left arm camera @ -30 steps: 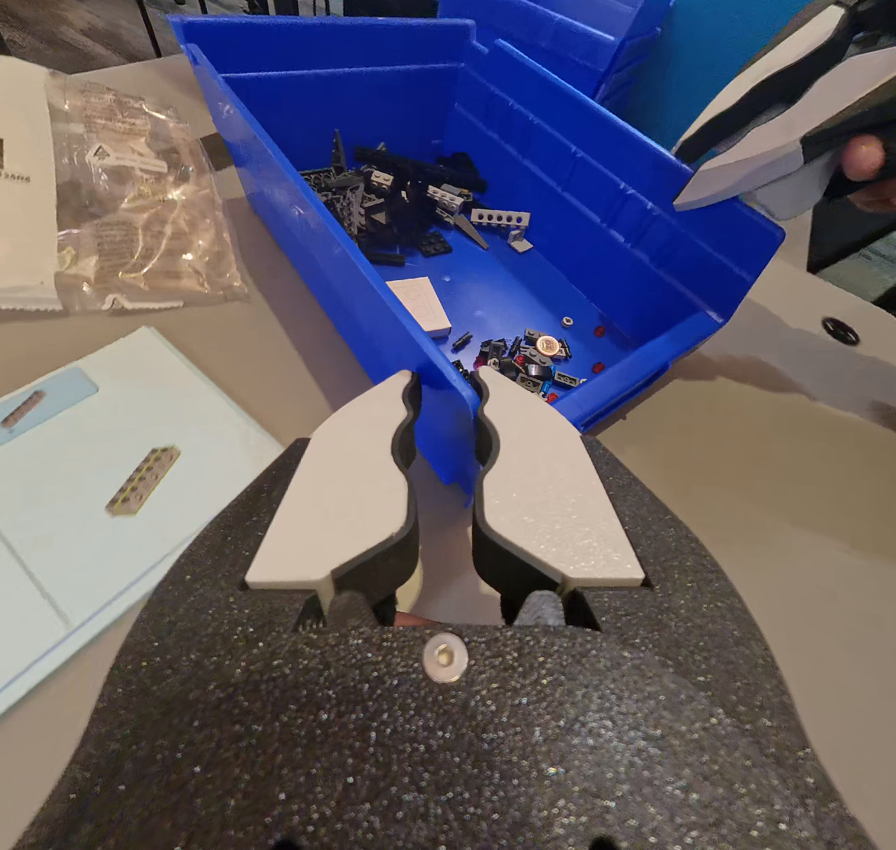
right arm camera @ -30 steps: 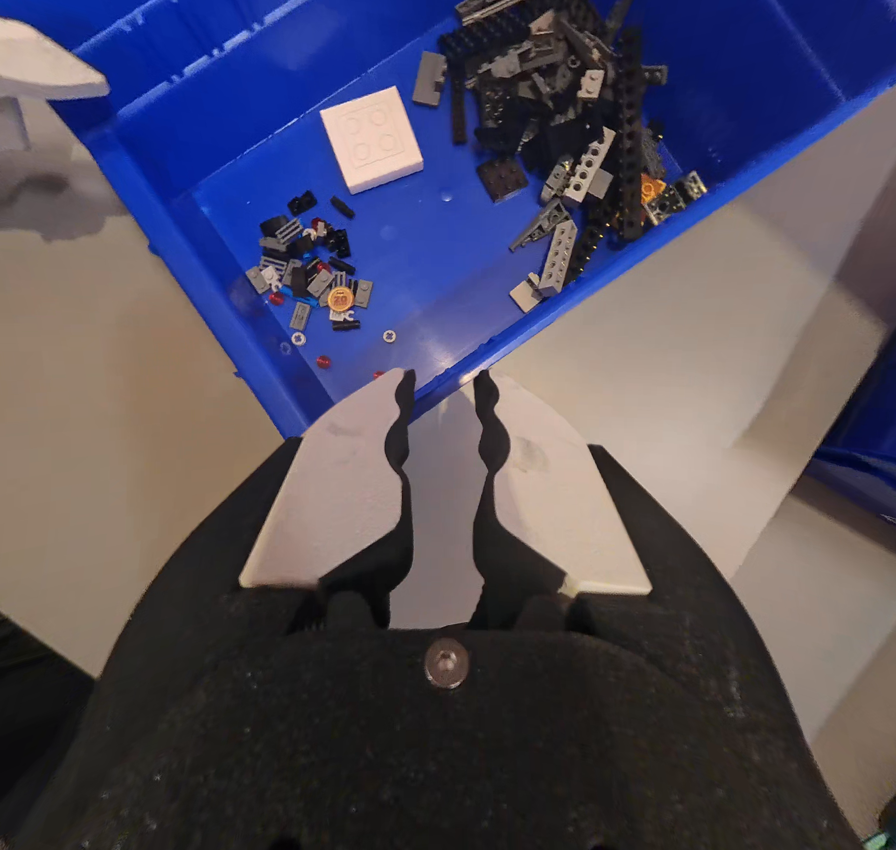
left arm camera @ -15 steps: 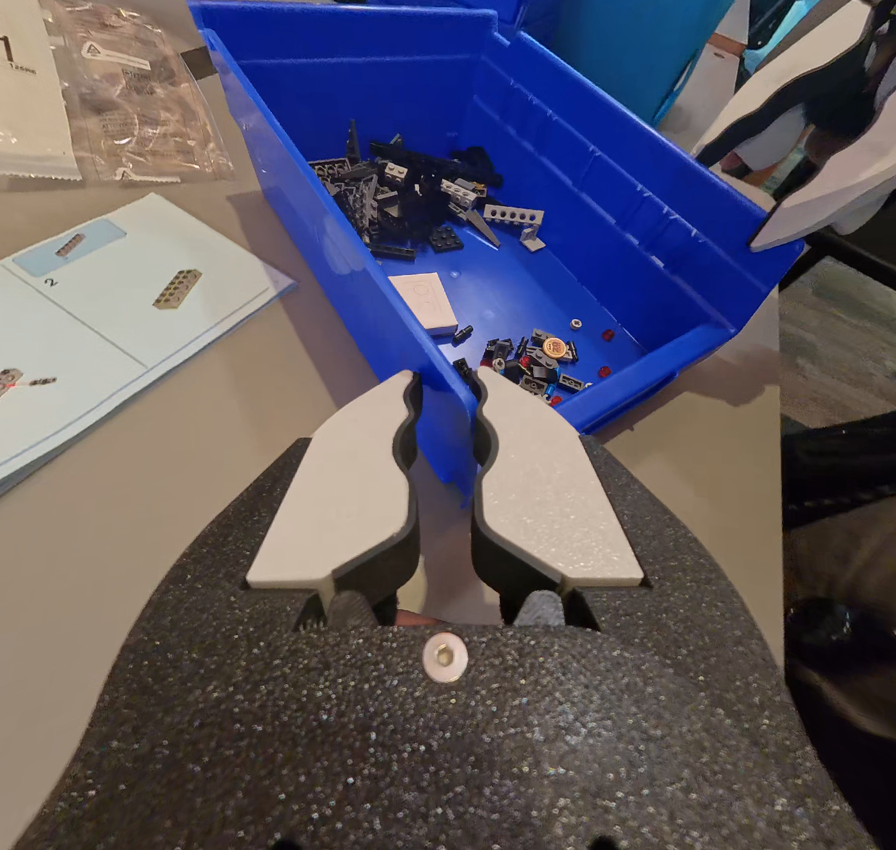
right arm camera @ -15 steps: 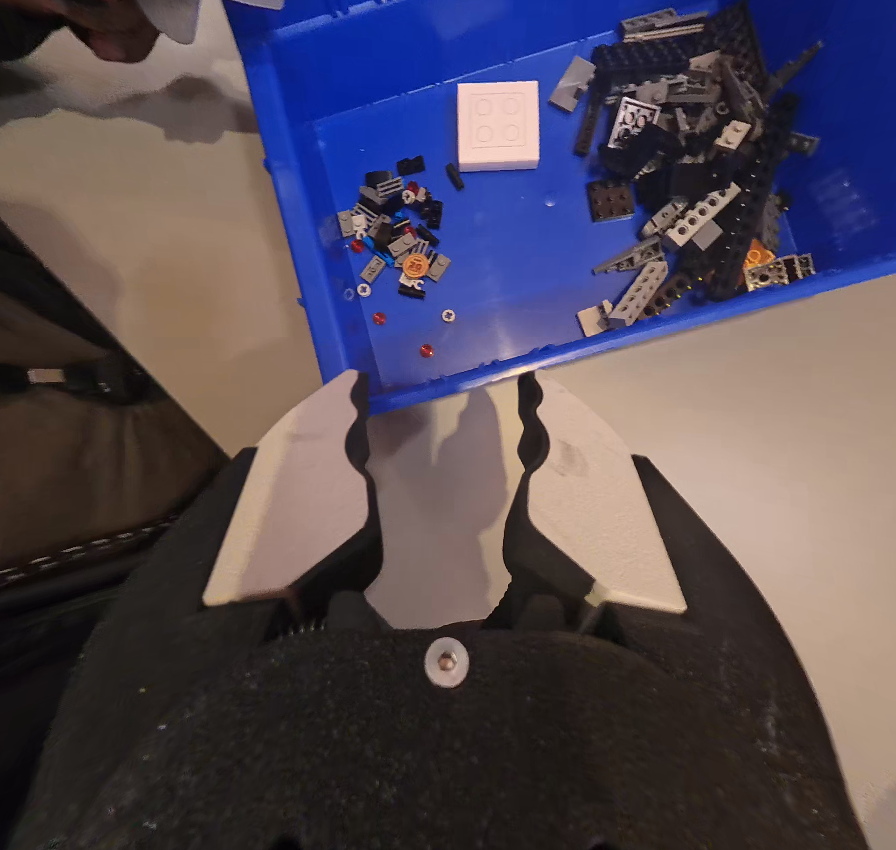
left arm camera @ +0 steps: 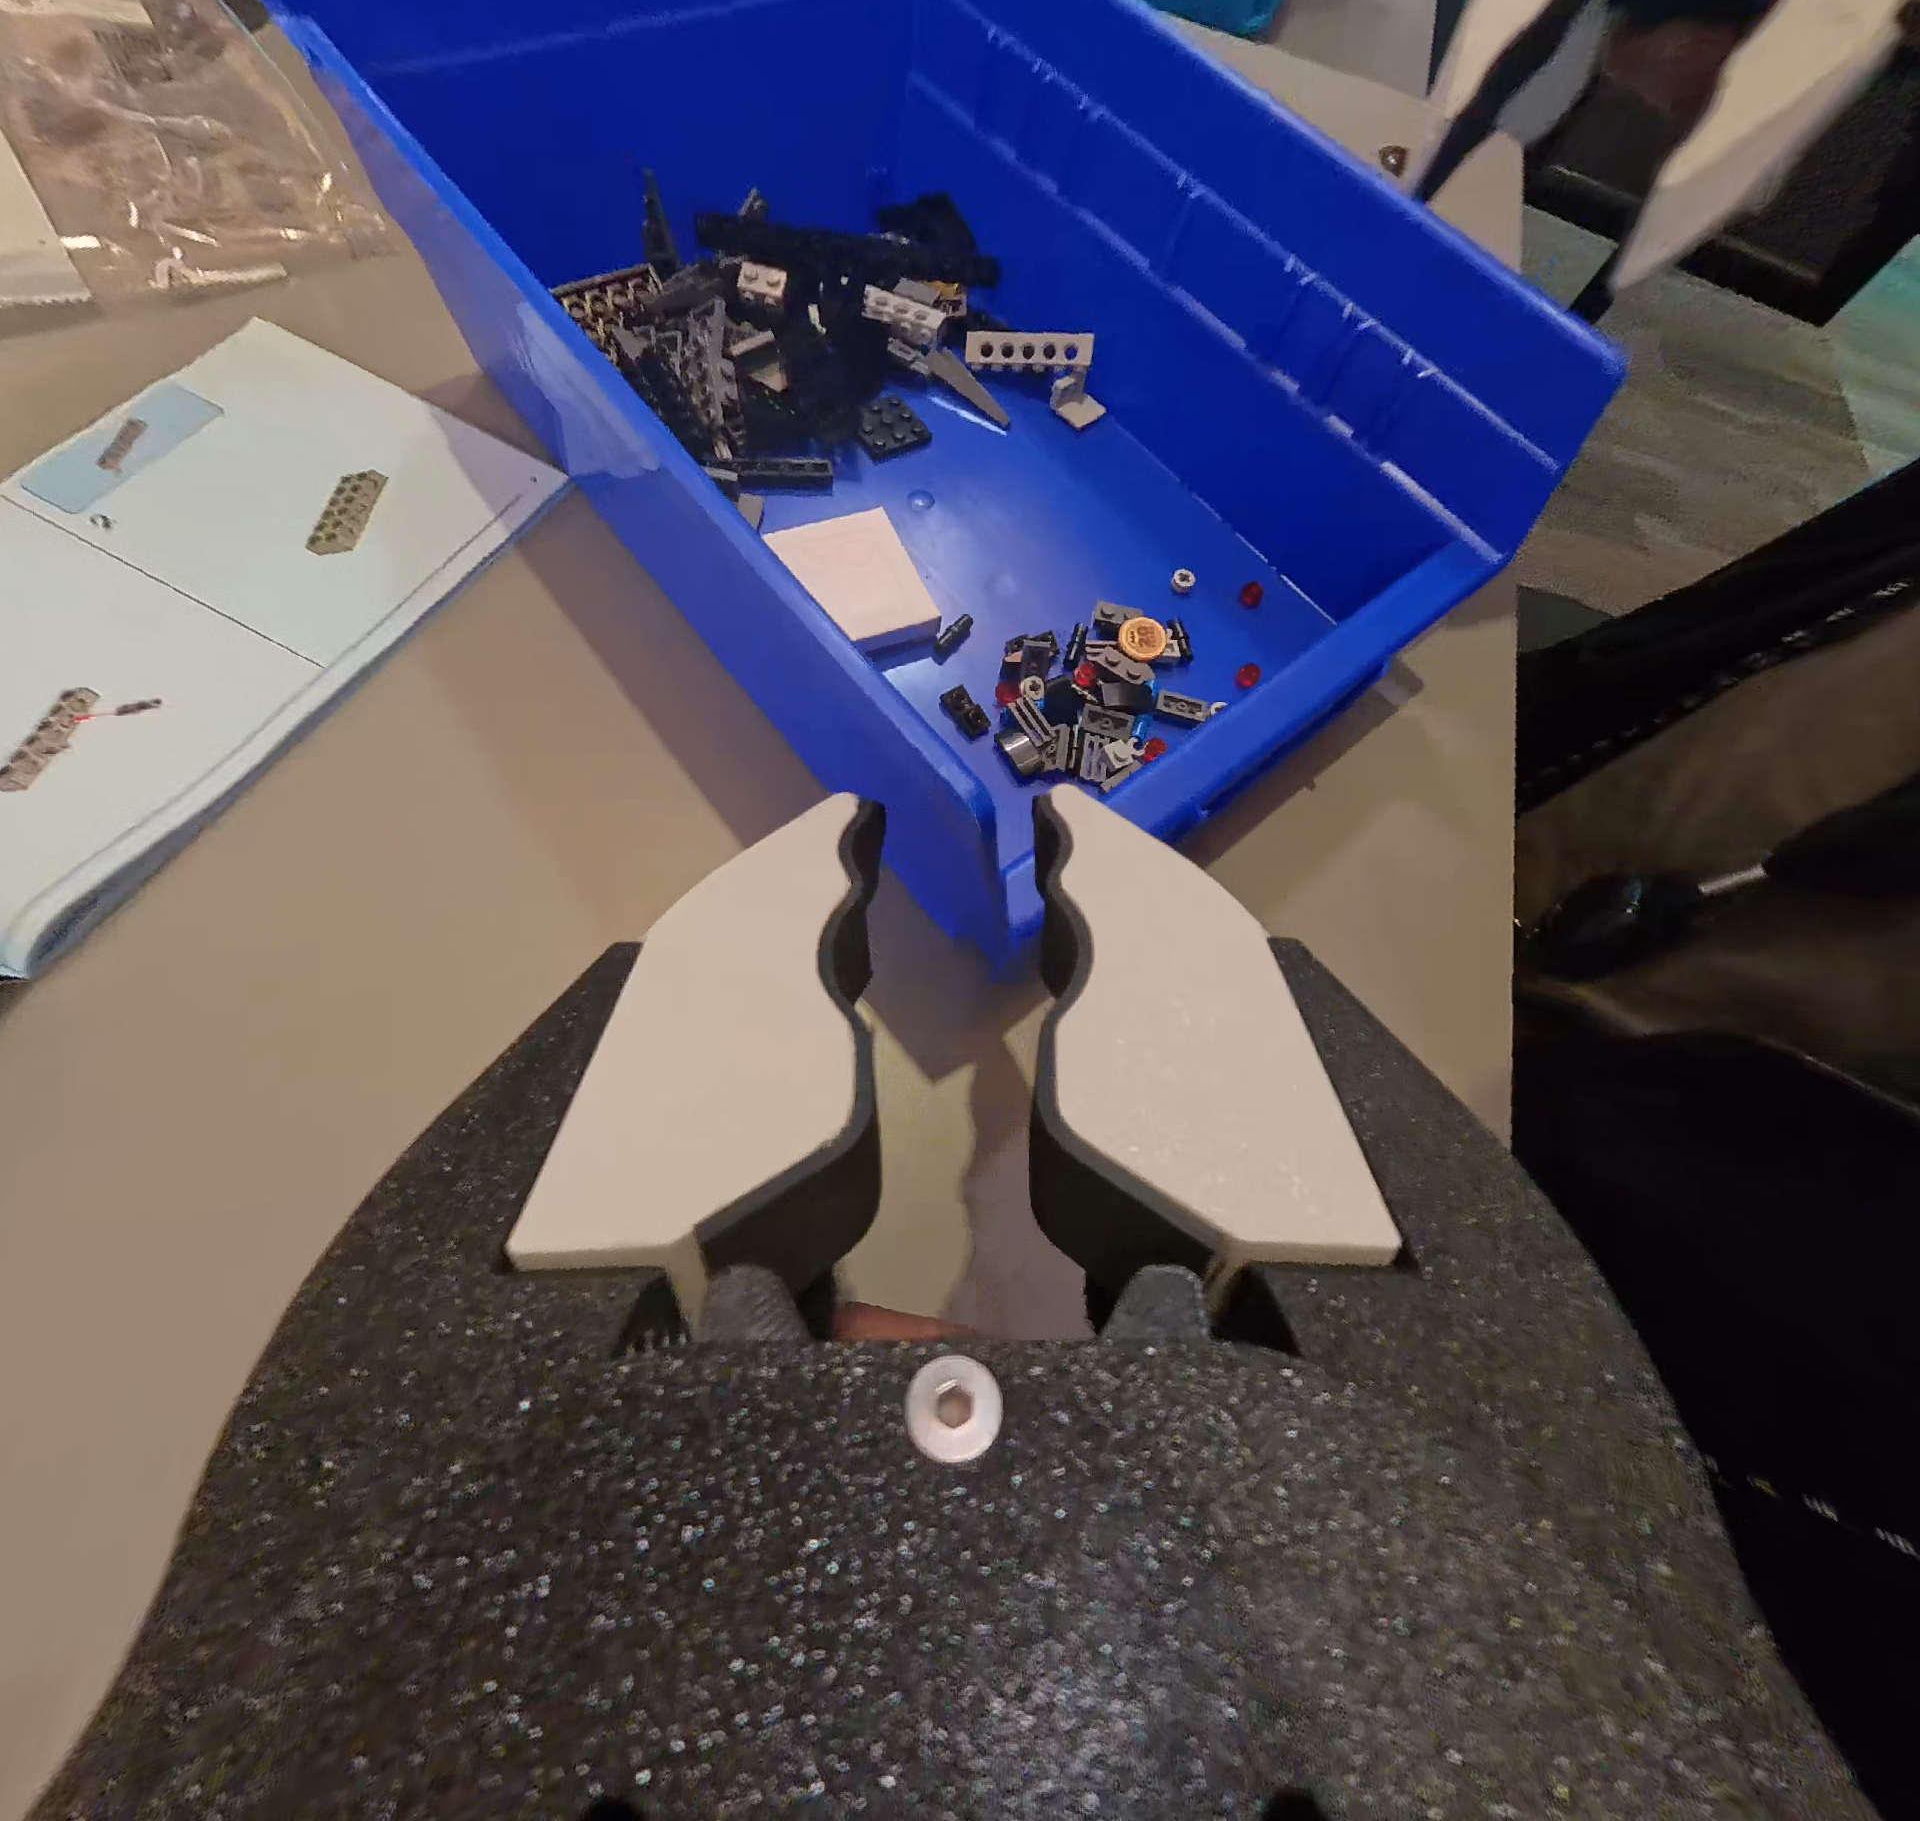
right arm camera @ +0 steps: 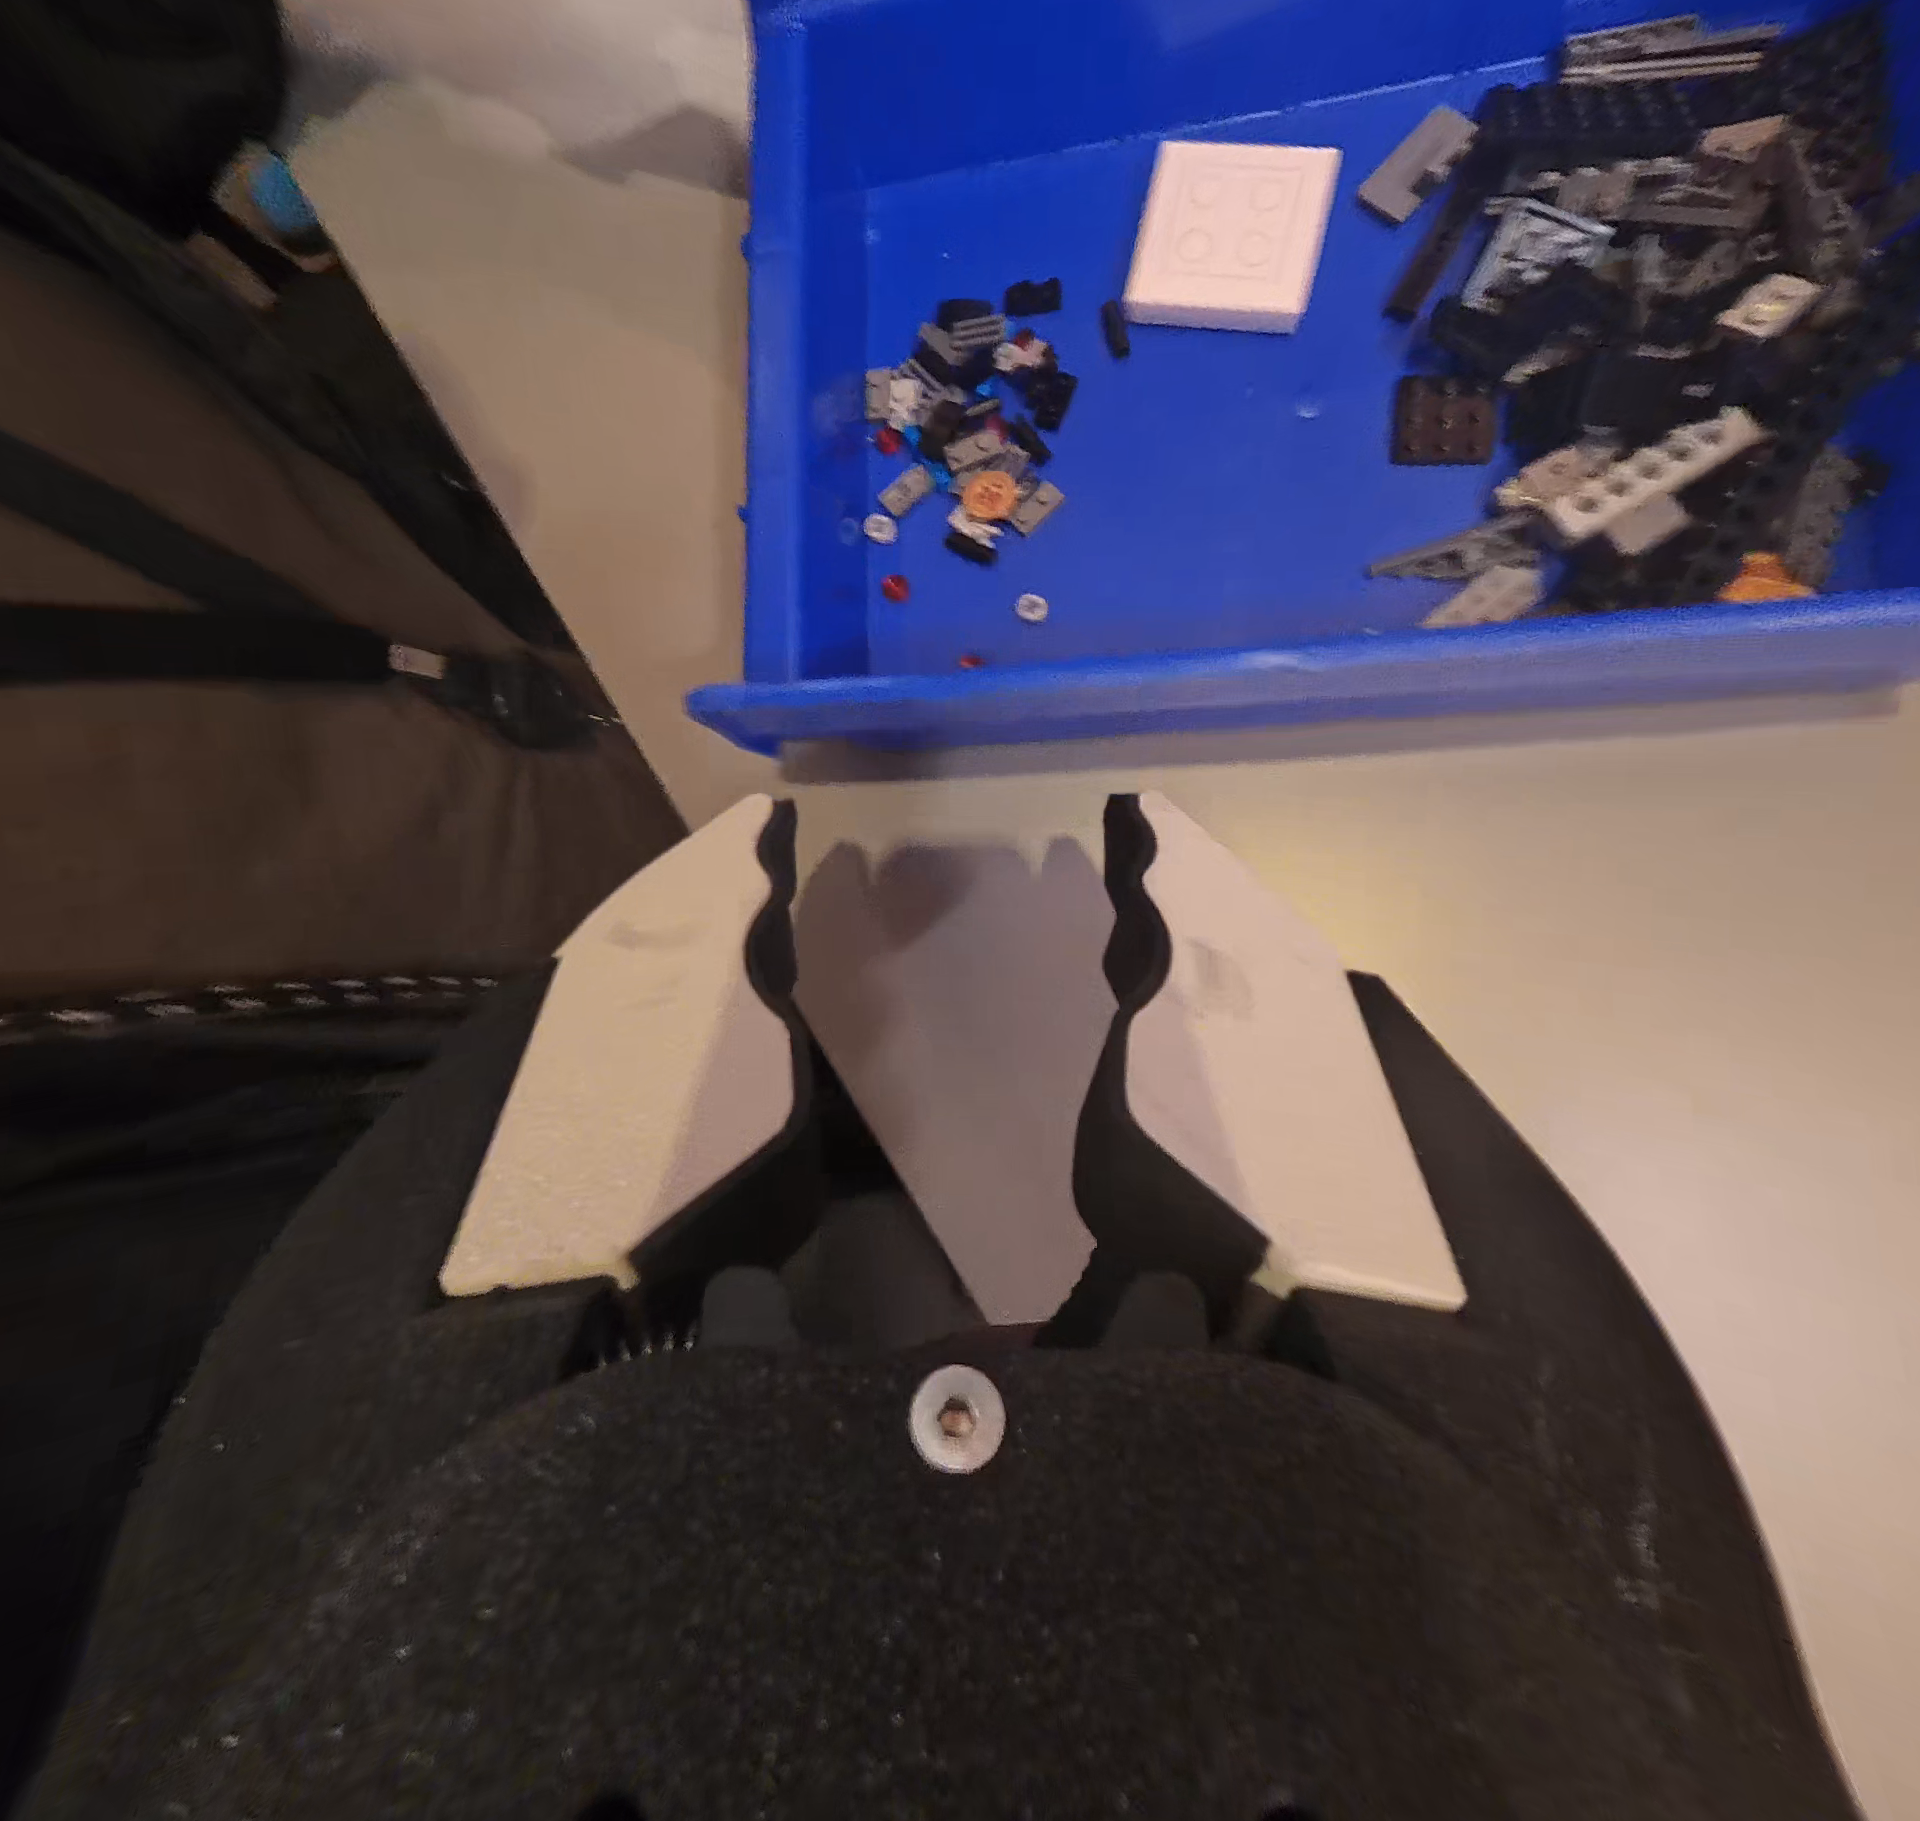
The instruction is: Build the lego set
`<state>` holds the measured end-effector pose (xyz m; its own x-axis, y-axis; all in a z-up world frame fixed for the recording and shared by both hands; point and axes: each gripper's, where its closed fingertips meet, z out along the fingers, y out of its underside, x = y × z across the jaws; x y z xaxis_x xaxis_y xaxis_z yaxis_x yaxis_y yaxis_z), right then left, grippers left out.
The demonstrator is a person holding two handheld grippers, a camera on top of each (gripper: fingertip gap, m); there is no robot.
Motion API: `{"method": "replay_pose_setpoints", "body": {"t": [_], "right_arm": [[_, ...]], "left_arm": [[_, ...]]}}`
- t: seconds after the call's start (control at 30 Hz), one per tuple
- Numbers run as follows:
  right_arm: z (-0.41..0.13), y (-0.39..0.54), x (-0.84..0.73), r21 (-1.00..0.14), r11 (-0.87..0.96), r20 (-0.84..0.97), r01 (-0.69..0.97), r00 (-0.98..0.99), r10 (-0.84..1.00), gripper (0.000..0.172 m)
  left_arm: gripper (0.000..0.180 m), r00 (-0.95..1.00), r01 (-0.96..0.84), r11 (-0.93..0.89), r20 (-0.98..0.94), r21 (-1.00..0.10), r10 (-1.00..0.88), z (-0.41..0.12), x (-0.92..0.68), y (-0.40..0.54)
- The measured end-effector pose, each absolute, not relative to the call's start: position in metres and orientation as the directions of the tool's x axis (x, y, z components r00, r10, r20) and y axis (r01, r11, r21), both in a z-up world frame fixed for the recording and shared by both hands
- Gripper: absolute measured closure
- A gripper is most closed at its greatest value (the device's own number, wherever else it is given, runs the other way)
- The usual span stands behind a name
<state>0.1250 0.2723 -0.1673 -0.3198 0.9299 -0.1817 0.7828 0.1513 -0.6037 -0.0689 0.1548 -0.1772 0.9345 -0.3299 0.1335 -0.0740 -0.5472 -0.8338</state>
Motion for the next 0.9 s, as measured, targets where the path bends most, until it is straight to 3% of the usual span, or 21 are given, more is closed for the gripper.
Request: {"method": "replay_pose_setpoints", "body": {"t": [0.13,0.27,0.33,0.43,0.5,0.57,0.9], "right_arm": [[-0.159,0.336,0.120,-0.606,0.207,0.021,0.768,-0.244,0.969,0.117],[-0.140,0.418,0.091,-0.695,0.209,0.195,0.688,-0.100,0.976,0.123],[-0.132,0.452,0.076,-0.766,0.149,0.170,0.626,-0.027,0.985,0.123],[-0.126,0.481,0.059,-0.845,0.065,0.077,0.530,0.001,0.997,0.122],[-0.132,0.493,0.053,-0.853,0.039,0.045,0.521,-0.001,0.999,0.121],[-0.140,0.501,0.050,-0.846,0.055,0.061,0.530,-0.007,0.998,0.119],[-0.125,0.542,0.040,-0.855,0.094,0.105,0.510,-0.007,0.994,0.120]], "left_arm": [[0.144,0.937,-0.111,-0.491,0.074,-0.864,-0.343,-0.152,-0.074,0.155],[0.138,0.928,-0.171,-0.401,-0.010,-0.900,-0.372,-0.132,-0.078,0.175],[0.135,0.923,-0.163,-0.371,-0.009,-0.914,-0.384,-0.133,-0.080,0.191],[0.135,0.883,-0.044,-0.387,0.145,-0.921,-0.447,-0.141,-0.068,0.211],[0.137,0.867,0.023,-0.459,0.247,-0.888,-0.434,-0.151,-0.064,0.222],[0.152,0.856,0.047,-0.501,0.294,-0.864,-0.426,-0.156,-0.059,0.230],[0.156,0.883,0.020,-0.505,0.252,-0.863,-0.395,-0.158,-0.042,0.273]]}}
